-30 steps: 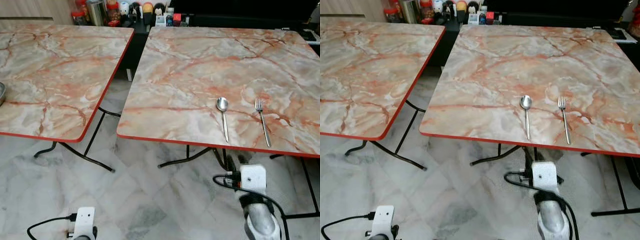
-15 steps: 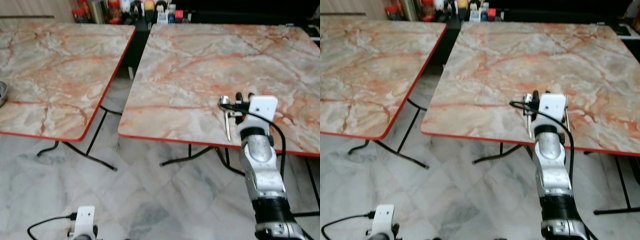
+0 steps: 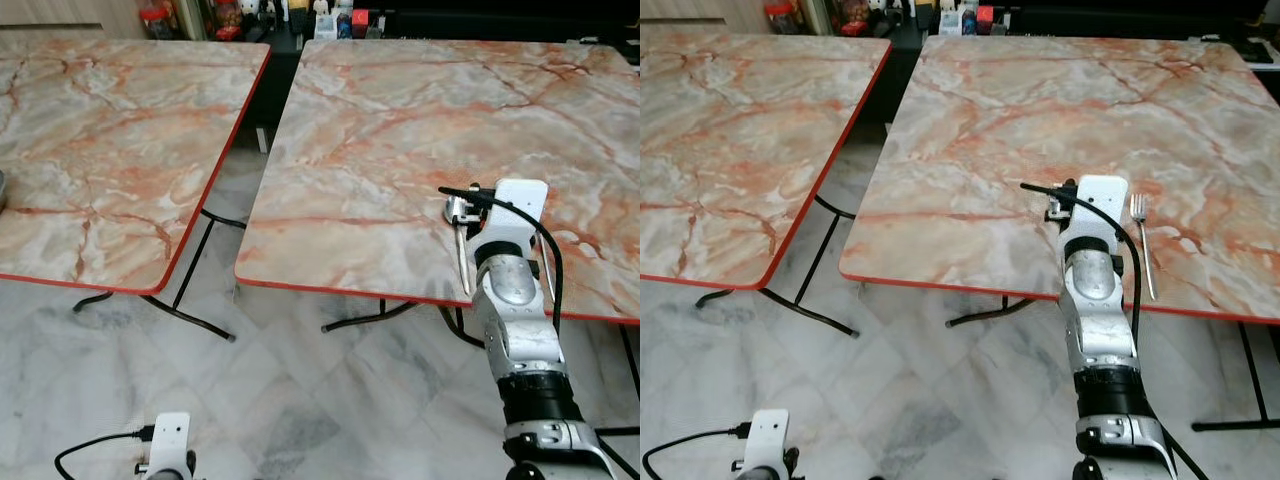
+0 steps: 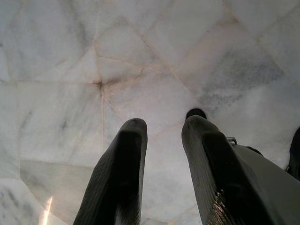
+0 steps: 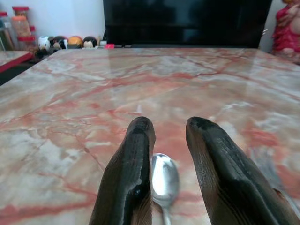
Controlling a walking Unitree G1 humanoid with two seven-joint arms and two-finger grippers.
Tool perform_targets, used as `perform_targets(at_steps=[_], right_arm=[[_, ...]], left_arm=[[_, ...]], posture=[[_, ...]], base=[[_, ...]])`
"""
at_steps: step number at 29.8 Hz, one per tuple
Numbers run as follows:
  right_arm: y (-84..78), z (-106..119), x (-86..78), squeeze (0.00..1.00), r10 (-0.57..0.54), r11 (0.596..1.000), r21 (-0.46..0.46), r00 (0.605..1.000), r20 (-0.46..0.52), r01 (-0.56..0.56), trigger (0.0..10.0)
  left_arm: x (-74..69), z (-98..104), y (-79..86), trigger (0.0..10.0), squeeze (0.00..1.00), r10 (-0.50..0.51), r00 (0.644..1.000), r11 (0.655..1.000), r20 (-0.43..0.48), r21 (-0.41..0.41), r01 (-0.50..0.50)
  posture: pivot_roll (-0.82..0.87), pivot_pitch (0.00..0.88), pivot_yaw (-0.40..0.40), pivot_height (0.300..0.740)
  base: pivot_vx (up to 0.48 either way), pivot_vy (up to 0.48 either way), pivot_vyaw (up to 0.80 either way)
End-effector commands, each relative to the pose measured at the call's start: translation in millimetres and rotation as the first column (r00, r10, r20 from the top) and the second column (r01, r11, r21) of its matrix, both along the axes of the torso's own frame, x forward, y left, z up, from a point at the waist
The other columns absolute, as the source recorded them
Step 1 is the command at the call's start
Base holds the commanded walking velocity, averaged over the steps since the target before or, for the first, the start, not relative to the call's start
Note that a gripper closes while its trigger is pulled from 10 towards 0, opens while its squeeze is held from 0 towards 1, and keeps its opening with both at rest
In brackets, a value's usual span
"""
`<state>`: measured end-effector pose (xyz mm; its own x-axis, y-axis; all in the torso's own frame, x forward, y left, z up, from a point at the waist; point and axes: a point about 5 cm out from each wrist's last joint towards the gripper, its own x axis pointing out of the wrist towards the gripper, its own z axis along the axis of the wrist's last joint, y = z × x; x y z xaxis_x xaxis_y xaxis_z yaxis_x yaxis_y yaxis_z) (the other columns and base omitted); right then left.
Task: Setting the table
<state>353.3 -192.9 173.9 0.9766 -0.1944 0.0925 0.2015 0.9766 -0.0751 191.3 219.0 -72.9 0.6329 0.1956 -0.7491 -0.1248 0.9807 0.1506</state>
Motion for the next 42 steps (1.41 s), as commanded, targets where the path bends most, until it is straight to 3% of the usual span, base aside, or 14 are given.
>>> perform_targets(at_steps=[1,10,19,29,30,31,42], right_arm=[[2.0,0.9,2.1,0.00,0.001,1.000,0.010,1.000,-0.011,-0.001,10.0],[0.8,1.1,1.8,0.00,-0.002,1.000,0.000,1.000,-0.018,0.002,10.0],[-0.3,-0.5,-9.7,0.00,0.004,1.000,-0.023,1.000,-0.027,-0.005,10.0],[0.1,-10.6,-51.9,0.00,0.006,0.999,-0.032,0.996,-0.094,-0.009,10.0],[-0.1,-10.5,-54.8,0.23,0.004,1.000,-0.029,0.995,-0.100,-0.007,10.0],[0.2,-9.9,-57.8,1.00,0.004,1.000,-0.021,0.994,-0.107,-0.006,10.0],[15.5,6.6,-72.5,1.00,0.023,1.000,0.009,0.986,-0.163,-0.022,10.0]], left_arm=[[-6.3,-3.1,2.5,10.0,0.00,0.016,1.000,1.000,-0.023,-0.007,-0.016],[-5.7,-2.7,3.4,10.0,0.00,0.019,1.000,1.000,-0.024,-0.008,-0.019],[-7.3,-3.8,2.2,10.0,0.00,0.024,0.999,0.999,-0.028,-0.027,-0.025],[-10.8,-5.6,1.3,10.0,0.00,0.014,0.999,1.000,-0.035,-0.026,-0.015],[-10.9,-5.6,1.6,10.0,0.00,0.013,0.999,1.000,-0.036,-0.026,-0.014],[-11.1,-5.7,1.8,10.0,0.00,0.011,0.999,1.000,-0.038,-0.024,-0.012],[-12.7,-6.6,1.9,10.0,0.00,-0.007,0.999,0.999,-0.052,-0.032,0.005]], posture=[[-0.06,0.185,0.030,0.740],[-0.06,0.192,0.028,0.740],[-0.06,0.197,0.025,0.740],[-0.08,0.201,0.028,0.740],[-0.08,0.201,0.028,0.740],[-0.08,0.200,0.030,0.740],[-0.08,0.184,0.030,0.740]], base=[[0.360,0.000,0.00],[0.360,0.000,0.00],[0.268,0.000,0.00],[0.000,0.000,0.00],[0.000,0.000,0.00],[0.000,0.000,0.00],[0.000,0.000,0.00]])
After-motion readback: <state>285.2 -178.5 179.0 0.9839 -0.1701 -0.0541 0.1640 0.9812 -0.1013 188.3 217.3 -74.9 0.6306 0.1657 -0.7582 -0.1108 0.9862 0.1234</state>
